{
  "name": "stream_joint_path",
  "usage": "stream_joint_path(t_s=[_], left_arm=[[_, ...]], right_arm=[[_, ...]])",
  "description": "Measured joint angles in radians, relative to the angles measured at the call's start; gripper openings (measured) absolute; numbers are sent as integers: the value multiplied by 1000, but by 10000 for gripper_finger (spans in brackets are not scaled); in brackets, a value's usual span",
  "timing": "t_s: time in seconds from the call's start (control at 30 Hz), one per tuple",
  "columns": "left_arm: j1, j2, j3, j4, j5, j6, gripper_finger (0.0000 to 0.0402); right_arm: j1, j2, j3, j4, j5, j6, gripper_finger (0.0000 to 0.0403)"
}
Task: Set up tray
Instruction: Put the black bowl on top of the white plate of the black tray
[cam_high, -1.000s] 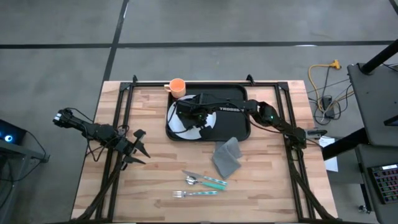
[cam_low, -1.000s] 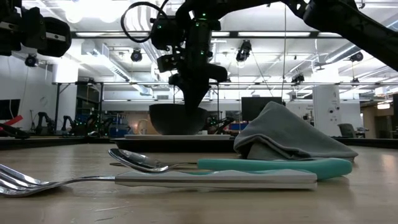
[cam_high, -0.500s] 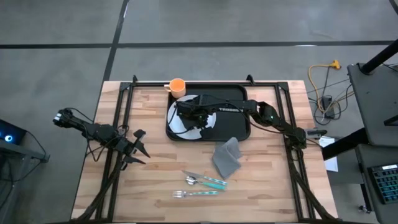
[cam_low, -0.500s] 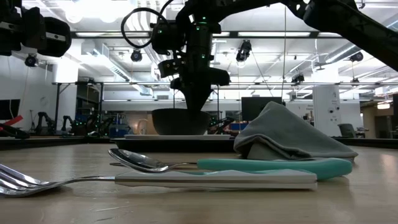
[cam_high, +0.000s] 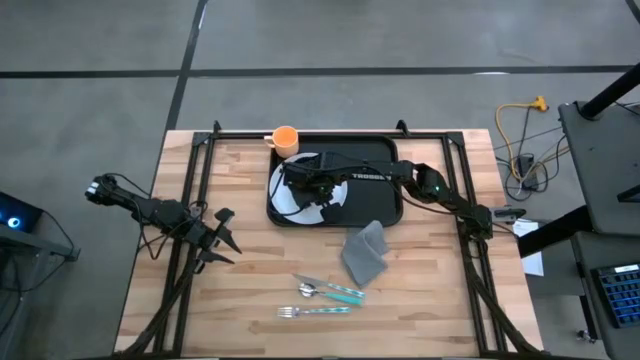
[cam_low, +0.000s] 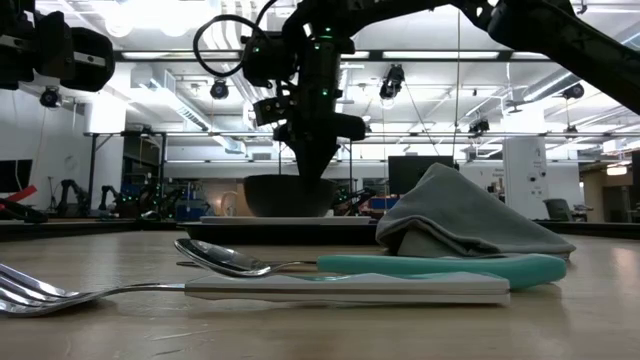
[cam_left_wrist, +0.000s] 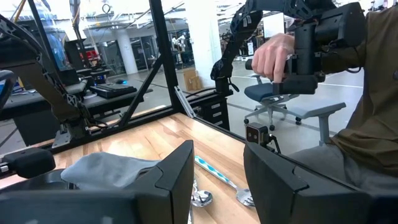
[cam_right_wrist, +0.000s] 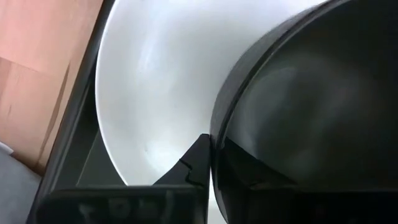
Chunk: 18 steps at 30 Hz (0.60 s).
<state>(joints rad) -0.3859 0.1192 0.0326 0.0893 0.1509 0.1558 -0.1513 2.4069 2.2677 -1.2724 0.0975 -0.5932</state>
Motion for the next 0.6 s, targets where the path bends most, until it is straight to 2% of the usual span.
stream_joint_path(t_s=[0.3, 0.6], left_arm=[[0, 0, 0, 0, 0, 0, 122], [0, 0, 0, 0, 0, 0, 122]], right_arm=[[-2, 0, 0, 4, 1, 18, 63], [-2, -1, 20, -38, 14, 118, 85]])
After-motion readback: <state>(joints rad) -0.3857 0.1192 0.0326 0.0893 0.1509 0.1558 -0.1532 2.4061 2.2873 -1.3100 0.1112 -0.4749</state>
